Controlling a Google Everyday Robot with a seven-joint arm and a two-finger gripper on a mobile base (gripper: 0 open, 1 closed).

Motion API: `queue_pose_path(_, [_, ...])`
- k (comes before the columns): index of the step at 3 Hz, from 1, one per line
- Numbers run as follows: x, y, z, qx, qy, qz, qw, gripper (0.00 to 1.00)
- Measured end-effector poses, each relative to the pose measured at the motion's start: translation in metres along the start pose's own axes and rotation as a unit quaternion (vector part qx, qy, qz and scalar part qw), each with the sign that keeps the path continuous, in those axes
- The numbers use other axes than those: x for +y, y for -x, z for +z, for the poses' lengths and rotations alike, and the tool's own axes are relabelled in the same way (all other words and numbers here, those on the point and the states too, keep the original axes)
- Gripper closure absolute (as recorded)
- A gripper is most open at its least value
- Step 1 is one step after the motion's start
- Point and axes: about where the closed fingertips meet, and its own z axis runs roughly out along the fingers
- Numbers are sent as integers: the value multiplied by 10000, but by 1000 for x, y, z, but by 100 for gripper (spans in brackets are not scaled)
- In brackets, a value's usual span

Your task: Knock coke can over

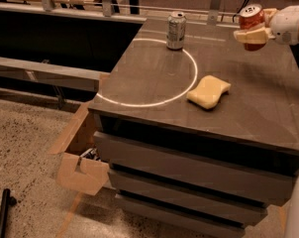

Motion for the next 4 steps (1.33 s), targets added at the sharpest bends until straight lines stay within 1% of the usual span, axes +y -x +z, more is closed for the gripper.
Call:
queue_pose_path(1, [24,11,-5,485,645,-1071,9910,100])
queue_pose_path(2, [49,12,-8,1101,1391,-2163,9601,100])
queue_pose_path(3, [77,12,-23,1704,2211,-2784,9190,100])
queue_pose_path(4, [83,3,-49,2279,2542,-3159,8852,100])
